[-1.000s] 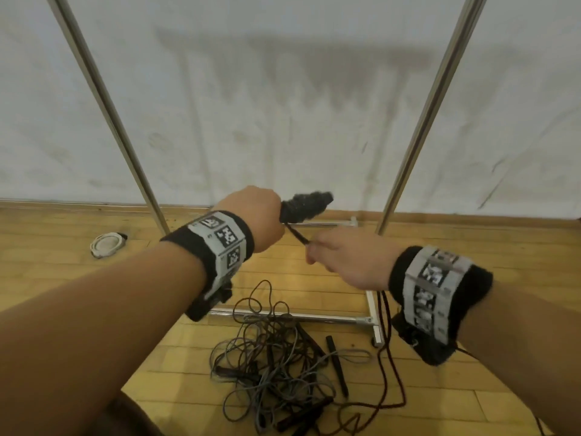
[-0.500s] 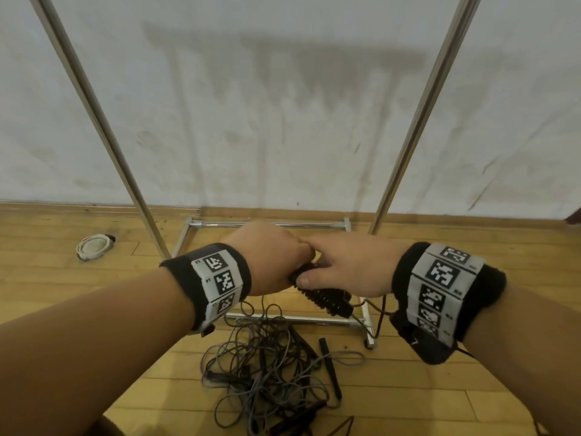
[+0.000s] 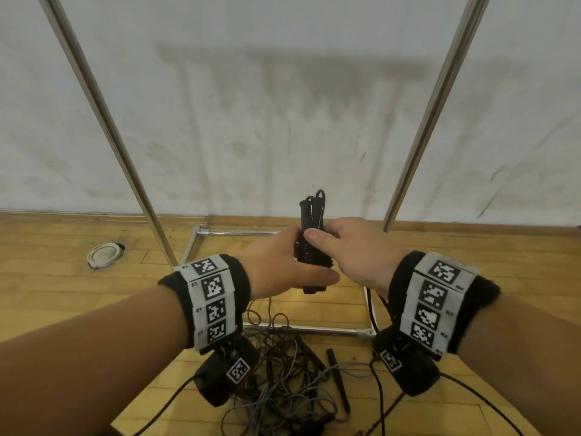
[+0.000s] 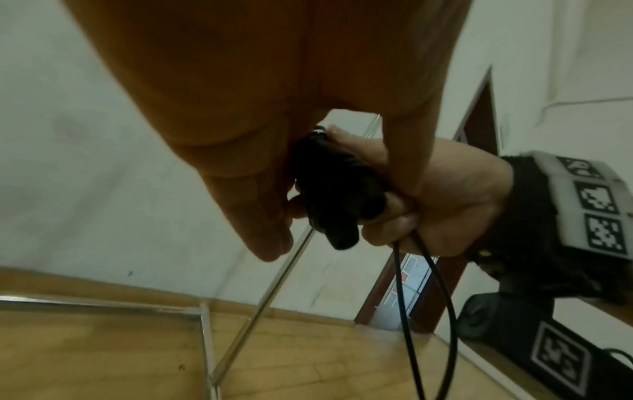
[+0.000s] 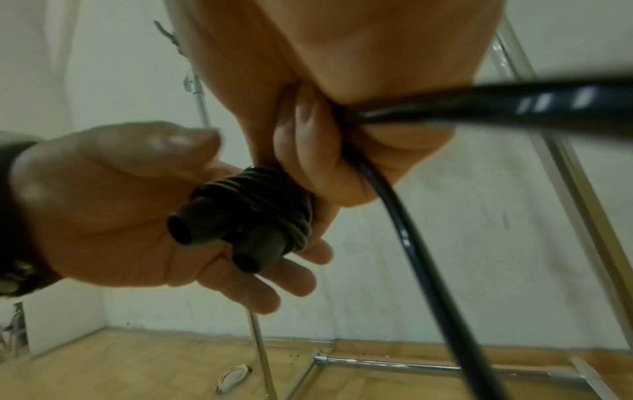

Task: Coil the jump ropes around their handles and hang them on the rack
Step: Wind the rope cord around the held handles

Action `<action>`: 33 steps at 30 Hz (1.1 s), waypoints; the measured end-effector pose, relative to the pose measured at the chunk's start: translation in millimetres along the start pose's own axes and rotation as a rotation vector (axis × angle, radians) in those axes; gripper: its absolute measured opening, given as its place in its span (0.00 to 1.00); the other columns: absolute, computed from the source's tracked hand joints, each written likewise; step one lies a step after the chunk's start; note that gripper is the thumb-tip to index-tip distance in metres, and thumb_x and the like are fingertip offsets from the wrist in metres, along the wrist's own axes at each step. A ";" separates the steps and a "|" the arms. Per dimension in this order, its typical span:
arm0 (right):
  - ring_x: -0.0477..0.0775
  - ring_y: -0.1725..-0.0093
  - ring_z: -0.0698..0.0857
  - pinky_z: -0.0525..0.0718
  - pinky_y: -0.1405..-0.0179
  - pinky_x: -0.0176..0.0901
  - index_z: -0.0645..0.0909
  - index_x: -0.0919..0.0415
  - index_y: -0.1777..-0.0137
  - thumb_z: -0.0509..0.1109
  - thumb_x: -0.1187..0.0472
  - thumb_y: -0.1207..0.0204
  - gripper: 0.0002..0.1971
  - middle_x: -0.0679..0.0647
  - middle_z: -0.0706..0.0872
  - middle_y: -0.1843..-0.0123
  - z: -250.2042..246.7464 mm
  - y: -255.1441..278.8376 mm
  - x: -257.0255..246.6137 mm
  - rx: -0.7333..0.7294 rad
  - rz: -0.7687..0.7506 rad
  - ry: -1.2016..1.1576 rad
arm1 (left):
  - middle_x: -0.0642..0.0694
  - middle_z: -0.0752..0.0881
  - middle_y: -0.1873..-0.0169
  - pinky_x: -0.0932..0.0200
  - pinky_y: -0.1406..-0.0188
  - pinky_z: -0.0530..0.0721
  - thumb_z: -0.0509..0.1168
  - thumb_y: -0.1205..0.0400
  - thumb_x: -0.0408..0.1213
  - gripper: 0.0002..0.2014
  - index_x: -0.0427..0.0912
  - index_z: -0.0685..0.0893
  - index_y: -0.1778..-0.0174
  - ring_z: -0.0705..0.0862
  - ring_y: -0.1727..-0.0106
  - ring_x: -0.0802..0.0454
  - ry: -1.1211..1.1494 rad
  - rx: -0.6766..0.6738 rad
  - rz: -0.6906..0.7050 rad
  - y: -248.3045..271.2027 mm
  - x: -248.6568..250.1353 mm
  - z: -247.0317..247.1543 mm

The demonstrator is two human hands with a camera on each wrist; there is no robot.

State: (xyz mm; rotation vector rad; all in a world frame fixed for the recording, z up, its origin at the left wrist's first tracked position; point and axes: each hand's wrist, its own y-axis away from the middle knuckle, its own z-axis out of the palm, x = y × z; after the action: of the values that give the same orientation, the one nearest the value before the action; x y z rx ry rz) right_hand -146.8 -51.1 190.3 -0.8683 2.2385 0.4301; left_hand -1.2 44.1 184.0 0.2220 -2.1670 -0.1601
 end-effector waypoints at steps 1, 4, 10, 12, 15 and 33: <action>0.39 0.63 0.86 0.76 0.67 0.33 0.88 0.45 0.50 0.62 0.37 0.14 0.17 0.42 0.90 0.61 3.0 0.7 -2.3 0.005 -0.005 0.016 | 0.48 0.94 0.55 0.42 0.50 0.94 0.81 0.26 0.55 0.22 0.56 0.83 0.41 0.94 0.55 0.49 0.087 0.002 0.018 0.2 1.1 2.8; 0.43 0.64 0.87 0.80 0.68 0.39 0.87 0.47 0.52 0.60 0.37 0.13 0.19 0.45 0.89 0.62 3.7 4.1 -8.3 -0.010 -0.015 0.095 | 0.35 0.92 0.50 0.33 0.48 0.94 0.78 0.18 0.35 0.18 0.47 0.81 0.35 0.95 0.51 0.35 0.296 -0.023 -0.068 3.0 1.6 4.0; 0.58 0.58 0.88 0.86 0.54 0.54 0.89 0.56 0.54 0.58 0.38 0.12 0.26 0.58 0.91 0.58 -12.2 3.7 -17.4 -0.077 -0.062 0.214 | 0.30 0.91 0.47 0.32 0.44 0.93 0.73 0.18 0.27 0.17 0.38 0.81 0.34 0.93 0.46 0.30 0.295 0.014 -0.084 -0.8 2.9 -3.5; 0.57 0.57 0.89 0.86 0.52 0.54 0.90 0.56 0.54 0.56 0.39 0.11 0.27 0.56 0.92 0.58 -22.1 3.2 -19.7 -0.120 -0.064 0.246 | 0.29 0.91 0.47 0.28 0.41 0.91 0.72 0.18 0.26 0.18 0.37 0.81 0.33 0.93 0.46 0.29 0.306 0.015 -0.095 -1.6 3.7 -5.6; 0.45 0.65 0.85 0.77 0.60 0.41 0.87 0.54 0.56 0.54 0.40 0.10 0.26 0.47 0.90 0.67 -33.1 5.0 -22.2 -0.158 -0.078 0.301 | 0.32 0.91 0.52 0.41 0.53 0.94 0.71 0.19 0.22 0.18 0.38 0.81 0.34 0.94 0.56 0.35 0.391 -0.002 -0.099 -0.3 4.4 -9.7; 0.51 0.75 0.69 0.75 0.73 0.48 0.76 0.63 0.57 0.63 0.48 0.15 0.17 0.54 0.68 0.73 -60.1 22.1 -8.6 -0.611 -0.096 -0.312 | 0.33 0.90 0.65 0.56 0.78 0.83 0.72 0.15 0.55 0.17 0.43 0.87 0.50 0.89 0.71 0.38 0.586 -0.112 0.144 6.3 8.9 -36.2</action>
State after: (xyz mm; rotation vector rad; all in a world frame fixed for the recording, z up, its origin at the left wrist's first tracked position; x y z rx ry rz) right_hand -186.3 -62.1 240.2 -1.1138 1.7833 1.1546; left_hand 23.0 47.1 212.9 0.0379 -1.5788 -0.1152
